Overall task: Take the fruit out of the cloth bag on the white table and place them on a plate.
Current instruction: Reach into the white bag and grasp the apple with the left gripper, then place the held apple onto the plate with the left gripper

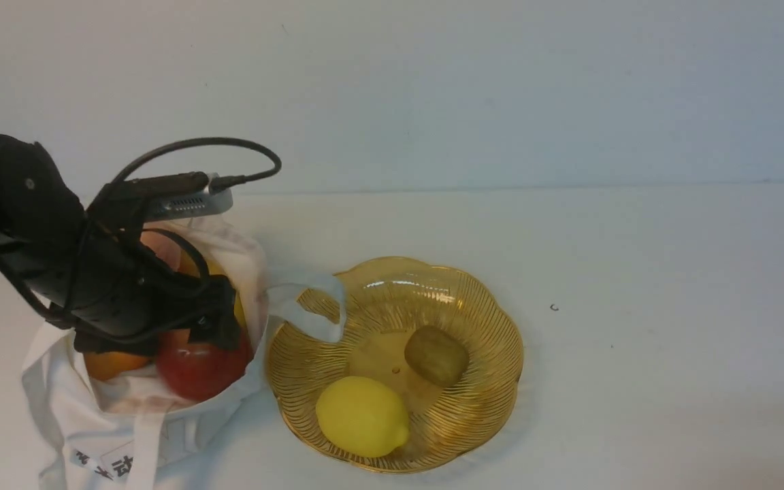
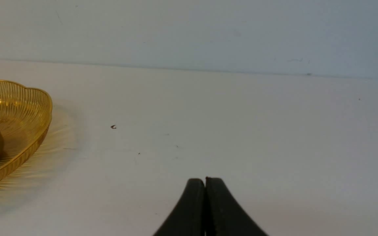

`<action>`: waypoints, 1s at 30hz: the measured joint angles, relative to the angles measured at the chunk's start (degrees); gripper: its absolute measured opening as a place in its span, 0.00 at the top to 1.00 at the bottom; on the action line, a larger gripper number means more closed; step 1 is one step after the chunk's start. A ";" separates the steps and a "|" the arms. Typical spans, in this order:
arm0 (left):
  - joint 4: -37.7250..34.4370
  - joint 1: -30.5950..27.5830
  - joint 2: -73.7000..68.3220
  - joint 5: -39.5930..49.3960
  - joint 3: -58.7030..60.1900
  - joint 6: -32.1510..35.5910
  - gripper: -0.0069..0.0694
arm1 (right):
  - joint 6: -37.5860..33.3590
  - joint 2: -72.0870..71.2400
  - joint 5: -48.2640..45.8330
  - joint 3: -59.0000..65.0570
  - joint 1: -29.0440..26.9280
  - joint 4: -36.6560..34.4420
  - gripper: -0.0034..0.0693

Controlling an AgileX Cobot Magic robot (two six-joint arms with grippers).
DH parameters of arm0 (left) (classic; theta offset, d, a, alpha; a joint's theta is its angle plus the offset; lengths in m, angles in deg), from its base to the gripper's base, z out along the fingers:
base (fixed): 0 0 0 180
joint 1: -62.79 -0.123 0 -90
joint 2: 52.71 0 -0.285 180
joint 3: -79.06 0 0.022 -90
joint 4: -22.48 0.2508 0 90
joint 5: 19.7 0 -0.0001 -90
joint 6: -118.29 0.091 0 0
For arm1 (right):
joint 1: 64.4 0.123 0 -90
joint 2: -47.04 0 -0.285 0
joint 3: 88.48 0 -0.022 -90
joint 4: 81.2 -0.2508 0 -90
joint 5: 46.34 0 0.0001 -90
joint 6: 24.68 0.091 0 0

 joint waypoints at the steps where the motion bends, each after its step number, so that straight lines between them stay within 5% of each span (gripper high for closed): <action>1: 0.00 0.00 -0.78 -0.21 0.00 0.00 0.01 | 0.00 0.00 0.00 0.00 0.00 0.00 0.97; 9: -0.27 0.06 -2.94 -0.82 -0.16 0.00 0.14 | 0.00 0.00 0.00 0.00 0.00 0.00 0.97; 25: -1.66 -0.67 18.06 8.79 -6.64 1.30 0.14 | 0.00 0.00 0.00 0.00 0.00 0.00 0.97; 30: -8.81 7.85 15.82 10.41 -6.31 4.11 0.14 | 0.00 0.00 0.00 0.00 0.00 0.00 0.97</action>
